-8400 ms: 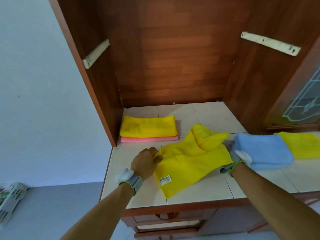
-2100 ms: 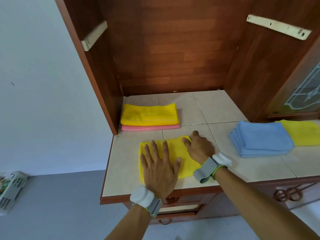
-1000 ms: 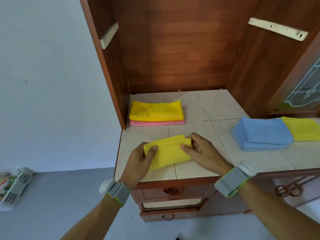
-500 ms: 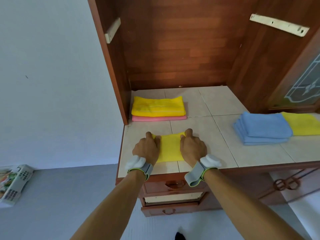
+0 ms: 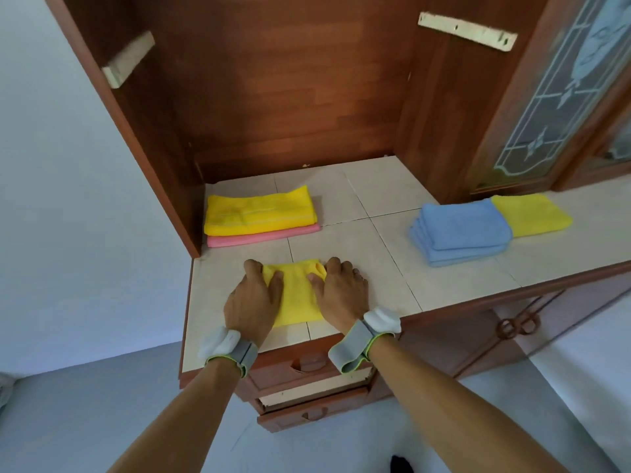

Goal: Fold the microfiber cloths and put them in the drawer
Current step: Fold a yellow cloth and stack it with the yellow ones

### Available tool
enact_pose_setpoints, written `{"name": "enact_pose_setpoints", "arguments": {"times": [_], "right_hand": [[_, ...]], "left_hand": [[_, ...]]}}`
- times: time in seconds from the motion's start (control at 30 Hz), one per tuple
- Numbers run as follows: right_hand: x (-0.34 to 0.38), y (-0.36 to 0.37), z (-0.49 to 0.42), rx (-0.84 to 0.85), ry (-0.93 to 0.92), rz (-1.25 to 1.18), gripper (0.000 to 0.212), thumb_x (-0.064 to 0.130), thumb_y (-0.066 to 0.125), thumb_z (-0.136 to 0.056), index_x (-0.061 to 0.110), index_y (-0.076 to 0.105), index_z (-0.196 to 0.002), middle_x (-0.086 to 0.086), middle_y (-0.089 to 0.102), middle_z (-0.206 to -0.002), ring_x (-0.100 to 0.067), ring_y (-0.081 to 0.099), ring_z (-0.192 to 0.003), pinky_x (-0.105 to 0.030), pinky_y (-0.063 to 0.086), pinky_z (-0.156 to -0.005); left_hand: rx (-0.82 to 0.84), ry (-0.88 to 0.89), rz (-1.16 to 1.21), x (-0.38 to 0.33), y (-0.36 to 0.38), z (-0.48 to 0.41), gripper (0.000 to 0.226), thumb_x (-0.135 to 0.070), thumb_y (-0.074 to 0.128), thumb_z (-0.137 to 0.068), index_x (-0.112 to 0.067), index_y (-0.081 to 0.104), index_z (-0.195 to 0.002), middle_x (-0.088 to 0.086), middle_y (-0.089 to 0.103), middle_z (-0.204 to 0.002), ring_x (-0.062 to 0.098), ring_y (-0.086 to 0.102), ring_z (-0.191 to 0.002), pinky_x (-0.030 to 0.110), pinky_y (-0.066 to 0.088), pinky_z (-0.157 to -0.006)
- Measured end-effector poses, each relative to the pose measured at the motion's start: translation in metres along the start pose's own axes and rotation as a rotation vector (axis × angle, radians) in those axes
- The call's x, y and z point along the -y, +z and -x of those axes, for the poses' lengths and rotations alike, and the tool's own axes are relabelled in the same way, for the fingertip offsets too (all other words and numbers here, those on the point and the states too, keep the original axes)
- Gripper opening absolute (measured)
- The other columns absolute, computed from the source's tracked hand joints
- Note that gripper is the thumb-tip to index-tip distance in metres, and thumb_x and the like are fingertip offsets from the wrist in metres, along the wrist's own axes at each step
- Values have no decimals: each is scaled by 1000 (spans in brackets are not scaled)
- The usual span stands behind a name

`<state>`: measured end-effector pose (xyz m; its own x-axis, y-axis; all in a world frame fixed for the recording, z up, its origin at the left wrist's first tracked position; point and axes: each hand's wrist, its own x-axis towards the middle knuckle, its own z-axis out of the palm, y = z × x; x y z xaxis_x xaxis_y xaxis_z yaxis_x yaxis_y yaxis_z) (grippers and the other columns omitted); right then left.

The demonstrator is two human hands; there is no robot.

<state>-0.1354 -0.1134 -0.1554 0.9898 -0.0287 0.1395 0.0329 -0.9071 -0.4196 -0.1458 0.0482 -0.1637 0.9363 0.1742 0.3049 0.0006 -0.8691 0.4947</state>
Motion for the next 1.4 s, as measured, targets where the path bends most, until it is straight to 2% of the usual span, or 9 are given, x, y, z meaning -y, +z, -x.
{"name": "enact_pose_setpoints", "arguments": {"times": [0.17,0.37,0.57,0.8,1.0,1.13,1.2,1.33,1.4], "right_hand": [[-52,-61,-27,80,72,-447,30,37,48,-98,14,40,-117,-5,58,-95,-35,60,-97,-36,44,-74],[-148,-166,-58,-140,105,-537,31,29,59,-93,19,52,-122,0,60,-106,-23,57,-103,-34,46,-87],[-275,-255,-101,-262,181,-366,27,28,62,-92,17,59,-115,-6,64,-116,-27,56,-111,-26,38,-84],[-376,-272,-153,-163,301,-228,34,27,59,-95,7,56,-122,-17,61,-124,-37,54,-115,-28,35,-81],[-394,-220,-176,-76,483,-84,49,41,63,-89,13,57,-128,-23,58,-122,-43,53,-115,-47,45,-95],[-402,-200,-177,-108,583,-19,63,57,63,-83,9,58,-125,-23,54,-120,-43,54,-109,-45,41,-94],[-410,-197,-179,-55,630,-23,72,63,60,-82,3,57,-122,-23,57,-118,-41,56,-108,-43,43,-89],[-417,-205,-185,29,698,-180,62,61,64,-81,1,53,-85,-14,56,-88,-28,53,-83,-35,37,-71],[-420,-209,-186,75,692,-265,55,57,63,-84,2,55,-88,-13,54,-90,-27,51,-83,-32,35,-71]], "left_hand": [[-19,13,365,-71,10,-22,35,-44,49,-96,-14,46,-115,6,57,-76,39,59,-74,34,36,-61],[230,70,701,-193,33,-52,29,-44,56,-95,-20,55,-111,3,63,-94,21,62,-90,38,53,-76],[595,44,935,-322,90,-85,27,-35,64,-92,-15,55,-108,20,69,-101,30,72,-87,50,61,-72],[421,275,202,-423,170,-116,34,-32,55,-96,-13,52,-124,20,64,-113,41,61,-104,42,50,-81],[430,322,-240,-430,214,-125,33,-22,47,-101,-6,45,-129,22,61,-122,45,61,-108,46,48,-84],[446,280,-304,-431,223,-129,37,-23,46,-102,0,42,-131,23,59,-126,44,58,-114,47,46,-87],[497,280,-231,-433,225,-127,52,-43,48,-100,0,40,-128,19,59,-123,42,59,-110,42,42,-78],[592,250,-156,-436,225,-126,71,-56,61,-87,-3,35,-127,17,57,-125,39,59,-110,37,36,-73],[613,273,-173,-434,227,-127,73,-53,64,-87,-3,32,-131,18,56,-128,39,59,-111,38,37,-74]]}}
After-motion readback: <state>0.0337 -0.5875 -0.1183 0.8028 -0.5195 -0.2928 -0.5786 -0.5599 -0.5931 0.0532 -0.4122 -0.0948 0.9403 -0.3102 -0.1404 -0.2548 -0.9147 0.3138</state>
